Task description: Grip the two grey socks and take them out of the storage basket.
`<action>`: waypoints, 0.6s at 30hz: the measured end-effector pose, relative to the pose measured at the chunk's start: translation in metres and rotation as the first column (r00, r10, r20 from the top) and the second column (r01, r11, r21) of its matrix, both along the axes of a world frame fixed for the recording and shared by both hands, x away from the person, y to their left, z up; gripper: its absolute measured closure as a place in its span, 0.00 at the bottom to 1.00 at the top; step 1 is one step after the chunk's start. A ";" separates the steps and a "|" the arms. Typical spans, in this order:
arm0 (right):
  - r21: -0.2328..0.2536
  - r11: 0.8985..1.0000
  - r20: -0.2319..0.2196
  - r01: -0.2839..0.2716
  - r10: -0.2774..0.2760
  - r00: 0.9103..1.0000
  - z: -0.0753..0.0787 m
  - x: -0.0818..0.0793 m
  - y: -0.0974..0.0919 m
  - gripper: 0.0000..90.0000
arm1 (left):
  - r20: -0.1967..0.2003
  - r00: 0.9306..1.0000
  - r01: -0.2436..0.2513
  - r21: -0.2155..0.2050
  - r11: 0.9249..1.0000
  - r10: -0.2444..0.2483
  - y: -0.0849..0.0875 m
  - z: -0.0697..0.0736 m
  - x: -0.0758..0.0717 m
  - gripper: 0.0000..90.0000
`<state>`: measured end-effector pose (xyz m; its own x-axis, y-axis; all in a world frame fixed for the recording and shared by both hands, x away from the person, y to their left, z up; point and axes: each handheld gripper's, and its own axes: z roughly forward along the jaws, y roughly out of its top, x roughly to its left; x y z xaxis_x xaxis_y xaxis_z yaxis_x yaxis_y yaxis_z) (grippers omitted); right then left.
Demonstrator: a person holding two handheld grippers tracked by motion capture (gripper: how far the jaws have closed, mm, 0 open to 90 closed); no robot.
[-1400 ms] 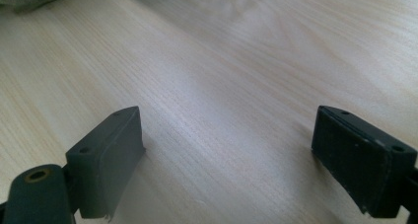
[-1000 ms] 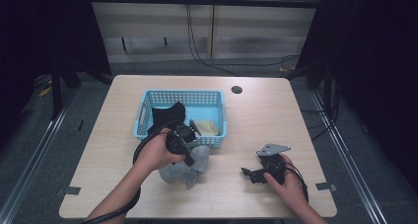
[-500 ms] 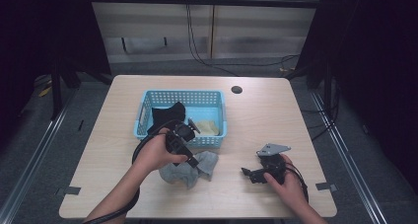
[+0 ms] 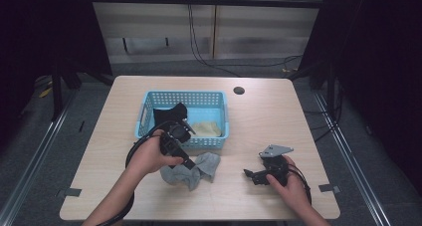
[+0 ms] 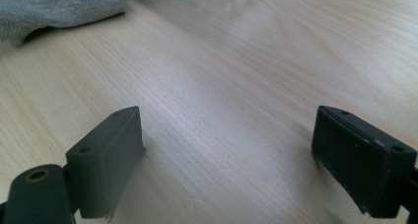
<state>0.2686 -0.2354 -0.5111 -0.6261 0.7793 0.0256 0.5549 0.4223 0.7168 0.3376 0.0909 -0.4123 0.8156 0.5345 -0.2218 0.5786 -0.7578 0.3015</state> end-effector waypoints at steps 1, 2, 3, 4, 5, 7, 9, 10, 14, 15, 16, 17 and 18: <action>0.000 1.000 0.000 -0.001 0.001 1.000 0.000 0.000 0.000 0.13 | 0.004 1.000 -0.001 0.000 1.000 0.001 0.002 0.000 0.000 0.37; 0.000 1.000 0.000 0.000 0.000 1.000 0.000 0.000 0.000 0.13 | 0.004 1.000 -0.001 0.000 1.000 0.001 0.002 0.000 0.000 0.37; 0.000 1.000 -0.001 0.000 0.000 1.000 0.000 0.000 0.000 0.13 | 0.002 1.000 -0.006 0.006 1.000 0.006 0.004 0.000 -0.001 0.37; 0.000 1.000 -0.001 0.000 0.000 1.000 0.000 0.000 0.000 0.13 | 0.006 1.000 -0.011 -0.006 1.000 0.011 0.008 -0.001 -0.002 0.36; 0.000 1.000 0.000 0.000 0.000 1.000 0.000 0.000 0.000 0.13 | 0.006 1.000 -0.011 -0.006 1.000 0.011 0.008 -0.001 -0.002 0.36; 0.000 1.000 0.000 0.000 0.000 1.000 0.000 0.000 0.000 0.13 | 0.009 1.000 -0.028 -0.010 1.000 0.028 0.014 -0.001 -0.005 0.36; 0.000 1.000 -0.001 0.000 0.000 1.000 0.000 0.000 0.000 0.13 | 0.013 0.999 -0.035 -0.019 0.999 0.035 0.019 -0.002 -0.007 0.35; 0.000 1.000 0.000 0.000 0.000 1.000 0.000 0.000 0.000 0.13 | 0.009 0.999 -0.037 -0.018 0.999 0.037 0.021 -0.002 -0.007 0.35; 0.000 1.000 0.000 0.000 0.000 1.000 0.000 0.000 0.000 0.13 | 0.017 0.999 -0.050 -0.029 0.998 0.051 0.029 -0.003 -0.010 0.34; 0.000 1.000 0.000 0.000 0.000 1.000 0.000 0.000 0.000 0.13 | 0.017 0.999 -0.050 -0.029 0.998 0.051 0.029 -0.003 -0.010 0.34; 0.000 1.000 0.000 0.000 0.000 1.000 0.000 0.000 0.000 0.13 | 0.011 0.998 -0.064 -0.034 0.997 0.065 0.032 -0.005 -0.012 0.34; 0.000 1.000 0.000 0.000 0.000 1.000 0.000 0.000 0.000 0.13 | 0.011 0.998 -0.064 -0.034 0.997 0.065 0.032 -0.005 -0.012 0.34; 0.000 1.000 -0.001 0.000 0.000 1.000 0.000 0.000 0.000 0.13 | 0.010 0.998 -0.063 -0.035 0.997 0.063 0.034 -0.006 -0.012 0.34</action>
